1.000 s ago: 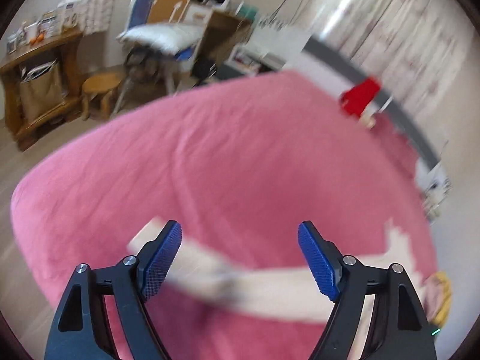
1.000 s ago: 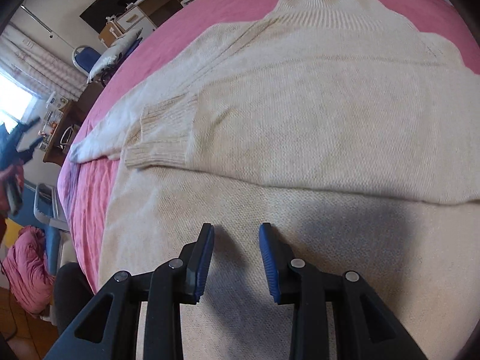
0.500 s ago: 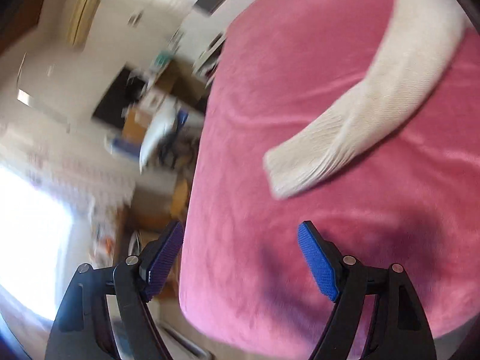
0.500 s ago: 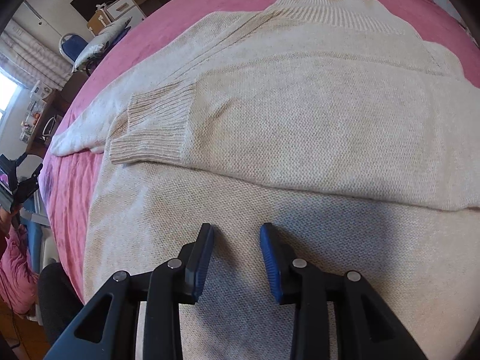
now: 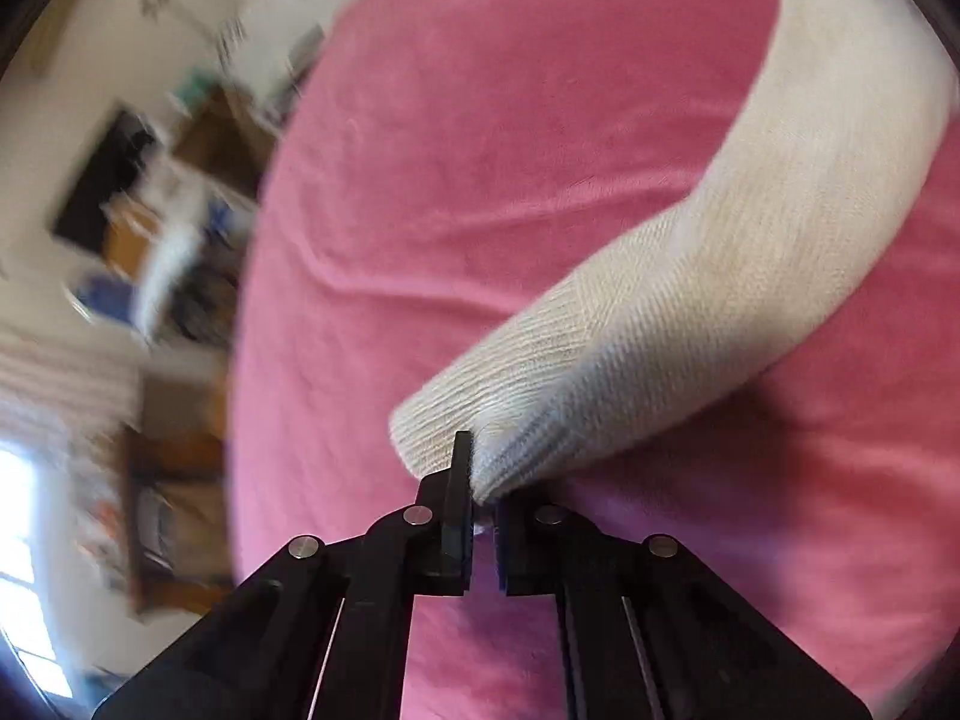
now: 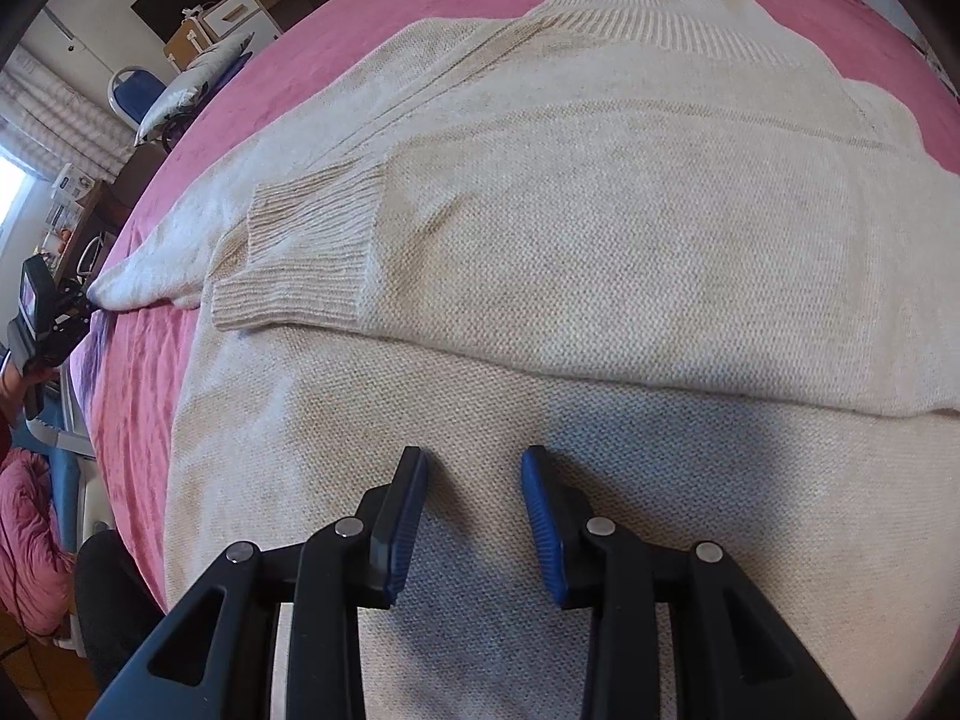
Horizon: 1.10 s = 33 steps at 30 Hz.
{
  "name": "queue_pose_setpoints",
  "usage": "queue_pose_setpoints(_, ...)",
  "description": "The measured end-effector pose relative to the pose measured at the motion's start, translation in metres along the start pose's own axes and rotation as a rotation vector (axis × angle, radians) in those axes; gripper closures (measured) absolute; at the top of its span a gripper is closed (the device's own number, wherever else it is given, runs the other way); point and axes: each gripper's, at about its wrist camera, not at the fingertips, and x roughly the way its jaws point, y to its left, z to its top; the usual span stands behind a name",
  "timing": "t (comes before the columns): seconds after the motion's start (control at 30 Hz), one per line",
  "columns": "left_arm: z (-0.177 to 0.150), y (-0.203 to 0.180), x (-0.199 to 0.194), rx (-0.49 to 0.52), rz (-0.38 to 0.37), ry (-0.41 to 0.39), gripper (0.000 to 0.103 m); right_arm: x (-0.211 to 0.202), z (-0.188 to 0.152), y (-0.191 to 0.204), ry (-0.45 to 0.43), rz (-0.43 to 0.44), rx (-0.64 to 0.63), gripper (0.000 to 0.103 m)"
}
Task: Fold clothes
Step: 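Fold the held sleeve across the sweater body with the left tool, release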
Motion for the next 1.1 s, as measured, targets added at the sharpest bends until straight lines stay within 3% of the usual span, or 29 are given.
queue_pose_setpoints(0.07,0.001,0.008,-0.008,-0.062,-0.142,0.067,0.098,0.001,0.001,-0.002,0.002,0.01,0.01,0.069)
queue_pose_setpoints(0.2,0.004,0.035,-0.048,-0.225,-0.427,0.066,0.098,0.0,0.0,-0.009,-0.005,0.05,0.041,0.069)
queue_pose_setpoints(0.4,0.014,0.04,-0.128,-0.233,-0.726,0.079,0.098,-0.007,-0.003,-0.028,-0.005,0.123,0.113,0.069)
queue_pose_setpoints(0.47,0.024,0.032,-0.15,-0.214,-0.815,0.091,0.098,-0.012,-0.003,-0.034,-0.005,0.139,0.129,0.069)
queue_pose_setpoints(0.53,0.033,-0.001,-0.188,-0.197,-0.911,0.102,0.097,-0.018,-0.009,-0.038,-0.003,0.158,0.134,0.069)
queue_pose_setpoints(0.63,0.06,-0.029,-0.219,-0.14,-0.977,0.117,0.097,-0.028,-0.023,-0.046,0.003,0.219,0.135,0.069)
queue_pose_setpoints(0.7,0.084,-0.05,-0.244,-0.132,-1.064,0.089,0.097,-0.035,-0.031,-0.045,-0.001,0.245,0.128,0.069)
queue_pose_setpoints(0.9,0.182,-0.128,-0.3,-0.167,-1.222,-0.053,0.097,-0.05,-0.042,-0.074,-0.021,0.284,0.18,0.069)
queue_pose_setpoints(1.0,0.241,-0.19,-0.323,-0.111,-1.271,-0.114,0.097,-0.055,-0.051,-0.089,-0.037,0.299,0.228,0.069)
queue_pose_setpoints(1.07,0.268,-0.238,-0.315,-0.099,-1.239,-0.108,0.091,-0.061,-0.059,-0.103,-0.052,0.304,0.263,0.069)
queue_pose_setpoints(1.1,0.276,-0.258,-0.304,-0.119,-1.215,-0.09,0.074,-0.064,-0.062,-0.111,-0.061,0.304,0.282,0.069)
